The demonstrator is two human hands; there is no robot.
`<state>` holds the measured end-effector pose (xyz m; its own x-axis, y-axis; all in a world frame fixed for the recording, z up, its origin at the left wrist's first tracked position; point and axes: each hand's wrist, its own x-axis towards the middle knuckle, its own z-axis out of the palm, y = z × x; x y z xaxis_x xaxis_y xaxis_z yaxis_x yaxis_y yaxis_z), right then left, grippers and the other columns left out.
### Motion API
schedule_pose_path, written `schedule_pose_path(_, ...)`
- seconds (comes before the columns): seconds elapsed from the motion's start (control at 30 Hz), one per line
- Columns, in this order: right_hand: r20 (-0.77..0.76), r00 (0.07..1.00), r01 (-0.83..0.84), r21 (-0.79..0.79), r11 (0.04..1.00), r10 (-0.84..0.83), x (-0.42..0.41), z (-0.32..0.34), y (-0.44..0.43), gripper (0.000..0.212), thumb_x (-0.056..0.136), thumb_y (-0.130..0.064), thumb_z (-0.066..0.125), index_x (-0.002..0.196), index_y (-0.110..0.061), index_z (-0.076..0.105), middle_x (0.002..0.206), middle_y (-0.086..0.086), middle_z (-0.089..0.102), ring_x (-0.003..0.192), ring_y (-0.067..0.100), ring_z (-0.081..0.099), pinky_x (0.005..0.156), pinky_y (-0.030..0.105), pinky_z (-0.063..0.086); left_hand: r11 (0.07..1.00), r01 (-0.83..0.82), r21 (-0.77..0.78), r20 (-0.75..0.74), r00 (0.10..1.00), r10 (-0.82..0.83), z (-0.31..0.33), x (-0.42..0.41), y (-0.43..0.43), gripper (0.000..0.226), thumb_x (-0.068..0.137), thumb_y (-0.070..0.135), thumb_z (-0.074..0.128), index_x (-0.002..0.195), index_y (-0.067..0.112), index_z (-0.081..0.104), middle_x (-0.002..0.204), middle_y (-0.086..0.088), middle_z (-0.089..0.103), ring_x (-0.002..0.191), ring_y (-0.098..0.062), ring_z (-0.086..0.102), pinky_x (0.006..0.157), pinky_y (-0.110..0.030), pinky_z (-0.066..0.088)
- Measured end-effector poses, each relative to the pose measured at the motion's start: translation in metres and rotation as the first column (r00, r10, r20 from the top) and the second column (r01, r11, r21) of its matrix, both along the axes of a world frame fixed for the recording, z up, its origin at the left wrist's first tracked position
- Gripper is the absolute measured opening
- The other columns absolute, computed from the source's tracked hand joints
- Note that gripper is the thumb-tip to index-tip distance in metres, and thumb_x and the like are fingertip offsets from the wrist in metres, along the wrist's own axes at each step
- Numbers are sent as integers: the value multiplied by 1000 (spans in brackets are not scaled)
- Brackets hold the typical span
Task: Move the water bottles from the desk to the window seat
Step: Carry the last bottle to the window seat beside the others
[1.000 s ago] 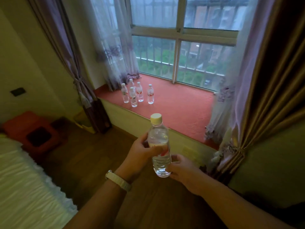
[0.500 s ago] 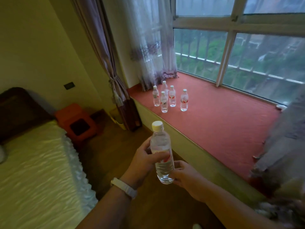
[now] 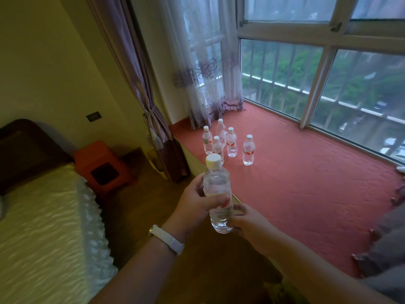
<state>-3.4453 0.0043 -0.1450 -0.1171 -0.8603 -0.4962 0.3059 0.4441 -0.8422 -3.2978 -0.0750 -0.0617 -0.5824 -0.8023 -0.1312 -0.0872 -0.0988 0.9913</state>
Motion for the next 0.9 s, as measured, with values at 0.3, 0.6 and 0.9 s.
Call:
schedule_pose_path(0.3,-51,995,87,88,992,-82,-44,-30,-109,48,77,-4,71,121,-15,56,117,13,65,108,28,66,99,47,52,994,94,57,-8,996,-94,-39,-47,-124,61,74,-3,81,127,18,59,113,-6,73,104,-21,70,86,-31,59)
schedule_pose_path(0.6,-93,962,267,125,956,-256,-70,-34,-216,63,63,-8,77,122,-12,56,115,12,68,98,25,71,87,37,58,939,323,115,1,946,-325,-72,-98,-266,63,71,1,85,122,24,55,111,-2,72,104,-17,70,89,-35,57)
schedule_pose_path(0.9,-203,922,365,164,917,-330,-108,-61,-274,44,83,4,64,123,-12,54,115,8,65,100,21,67,89,36,57,904,397,159,53,911,-409,-104,-150,-333,71,66,8,88,126,20,53,118,-10,70,109,-26,69,98,-52,53)
